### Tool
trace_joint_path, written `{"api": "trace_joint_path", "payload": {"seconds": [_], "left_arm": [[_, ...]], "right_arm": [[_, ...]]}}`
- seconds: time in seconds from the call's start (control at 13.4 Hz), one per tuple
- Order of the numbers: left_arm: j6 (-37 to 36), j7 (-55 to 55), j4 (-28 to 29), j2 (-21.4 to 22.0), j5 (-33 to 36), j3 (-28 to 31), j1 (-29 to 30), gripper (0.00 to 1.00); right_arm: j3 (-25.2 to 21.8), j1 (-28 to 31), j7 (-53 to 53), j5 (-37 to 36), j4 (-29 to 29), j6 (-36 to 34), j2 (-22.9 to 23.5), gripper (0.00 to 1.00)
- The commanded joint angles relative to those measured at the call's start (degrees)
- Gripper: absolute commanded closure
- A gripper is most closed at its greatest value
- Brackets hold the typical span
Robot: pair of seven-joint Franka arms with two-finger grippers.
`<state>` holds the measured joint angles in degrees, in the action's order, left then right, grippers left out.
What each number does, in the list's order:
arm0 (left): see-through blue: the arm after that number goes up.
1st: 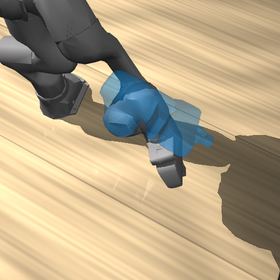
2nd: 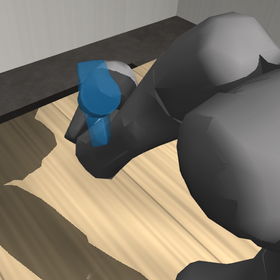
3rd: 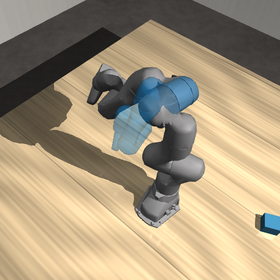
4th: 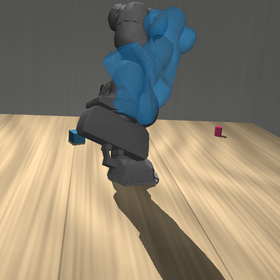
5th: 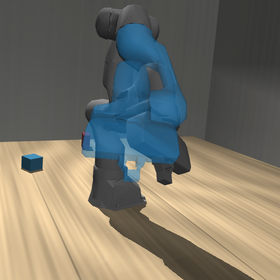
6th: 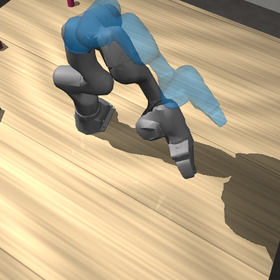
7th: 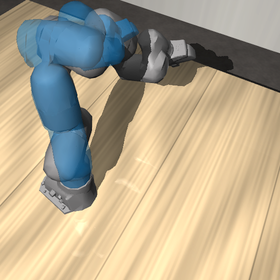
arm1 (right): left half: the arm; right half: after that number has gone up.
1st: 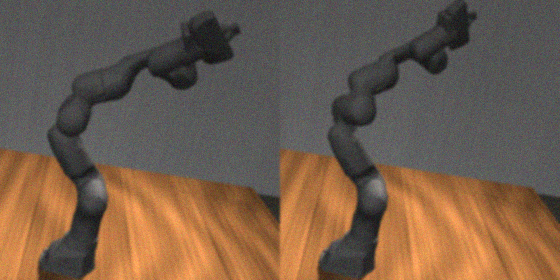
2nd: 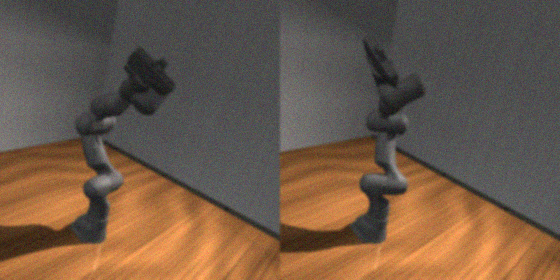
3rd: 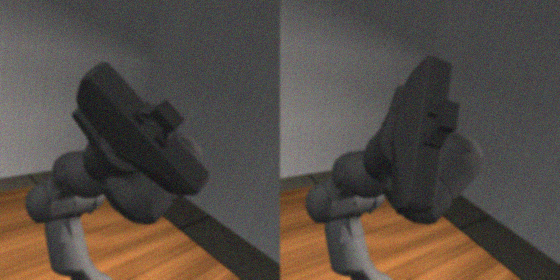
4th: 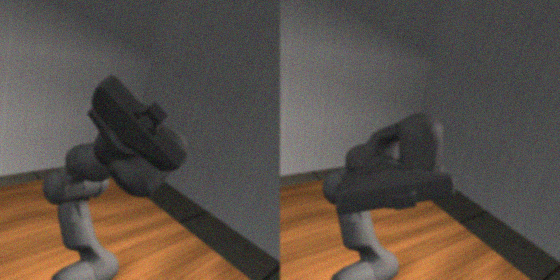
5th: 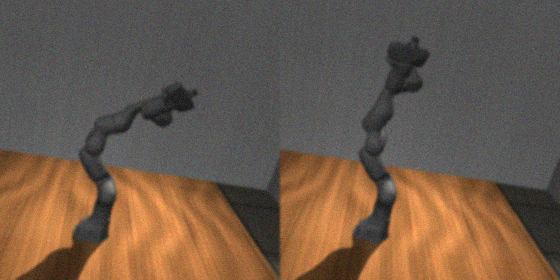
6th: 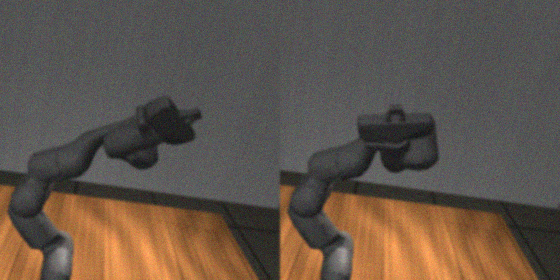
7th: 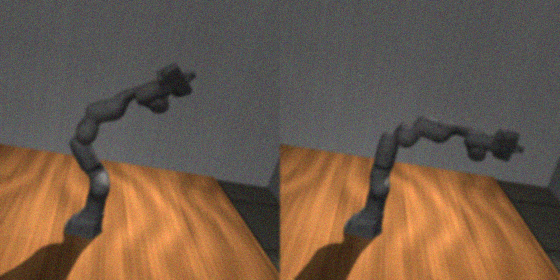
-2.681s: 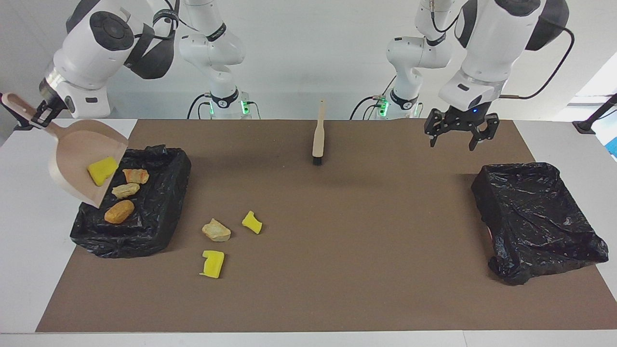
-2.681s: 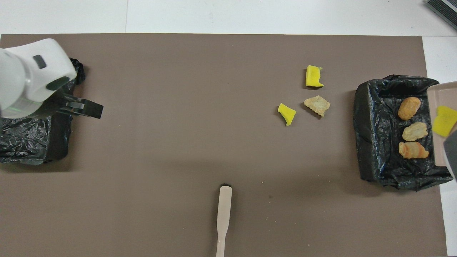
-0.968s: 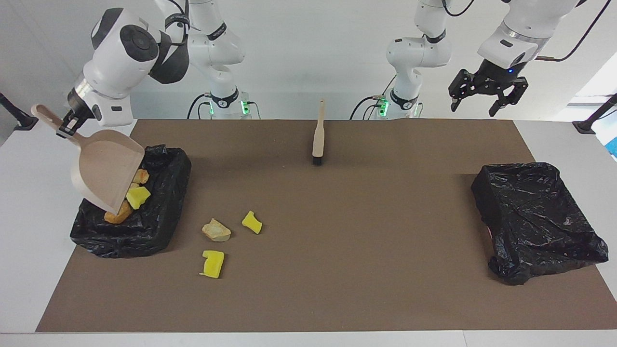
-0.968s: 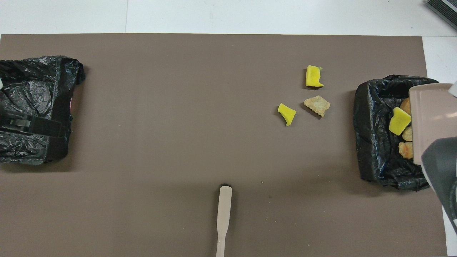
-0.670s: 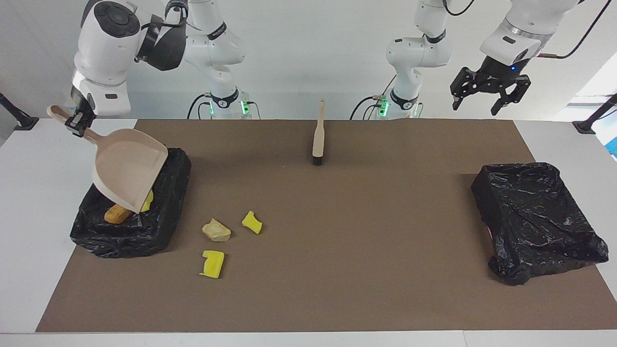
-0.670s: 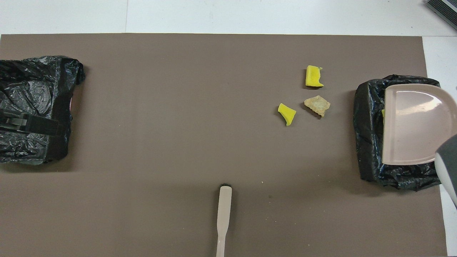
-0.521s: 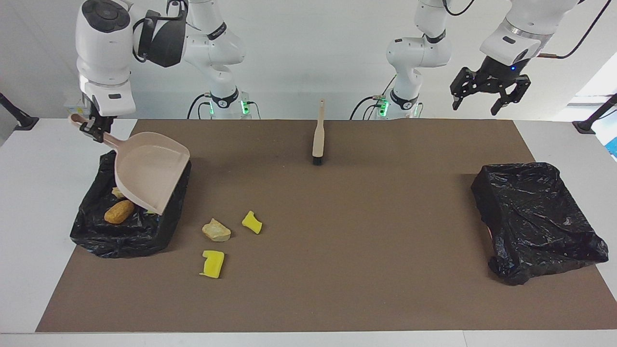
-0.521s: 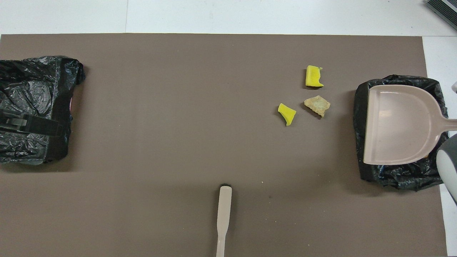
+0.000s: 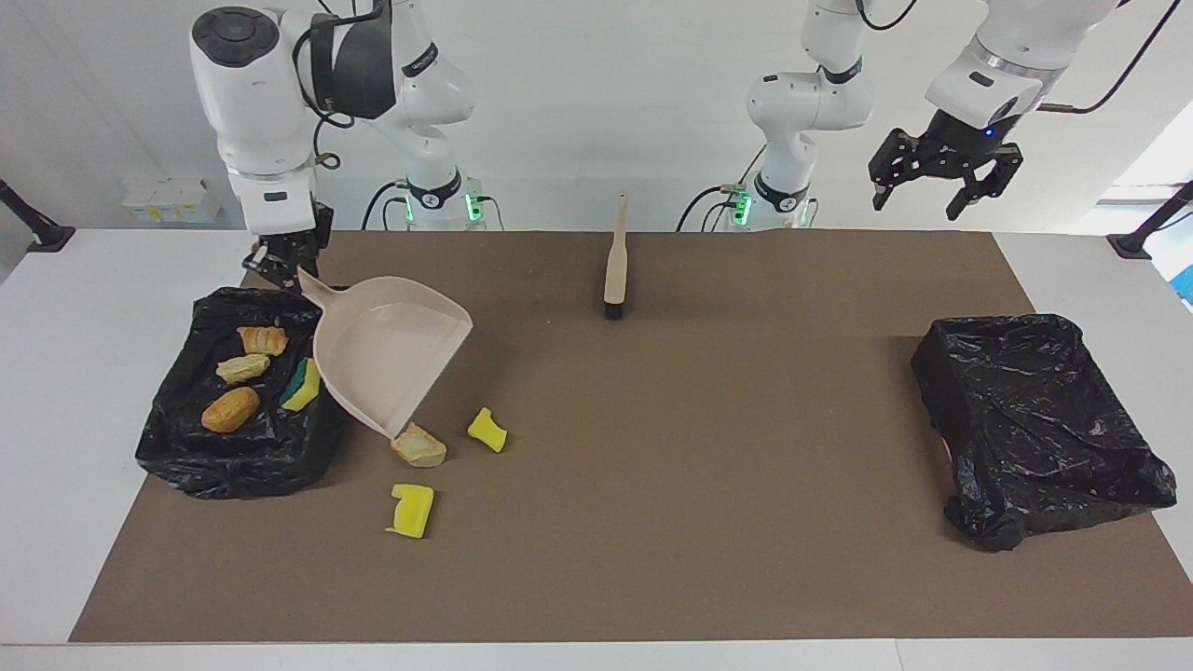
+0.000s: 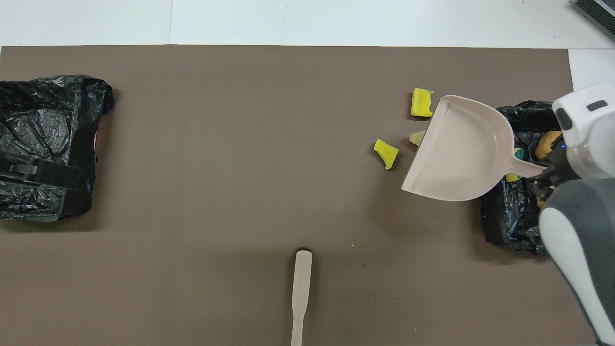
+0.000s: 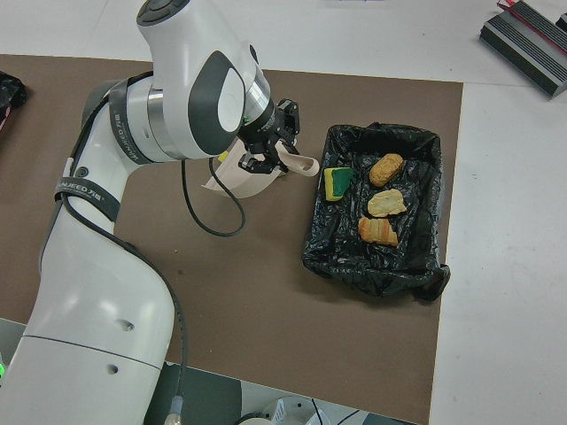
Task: Sweep and dump trash in bin
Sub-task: 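Carry the empty dustpan back and set it on the table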
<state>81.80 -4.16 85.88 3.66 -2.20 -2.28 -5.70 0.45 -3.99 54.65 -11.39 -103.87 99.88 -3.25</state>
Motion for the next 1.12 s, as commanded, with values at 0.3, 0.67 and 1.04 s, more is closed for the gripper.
{"api": "trace_joint_path", "payload": {"seconds": [0.3,0.67,1.04], "left_arm": [[-0.59,0.21,0.69,0.91,-0.18,-0.18,0.16,0.00],[0.20,-0.23,1.04,0.91,-0.18,-0.27,-0.36,0.00],[1.44,-0.15,1.22,0.91,-0.18,-0.27,-0.45,0.00]], "right_arm": [[-0.01,-12.43,-37.35,5.06,0.86,8.03,6.92,1.00],[0.16,-18.16,-61.38,12.70,4.02,18.49,15.09,1.00],[-0.01,-28.69,-83.53,11.83,13.40,26.40,30.10,1.00]]}}
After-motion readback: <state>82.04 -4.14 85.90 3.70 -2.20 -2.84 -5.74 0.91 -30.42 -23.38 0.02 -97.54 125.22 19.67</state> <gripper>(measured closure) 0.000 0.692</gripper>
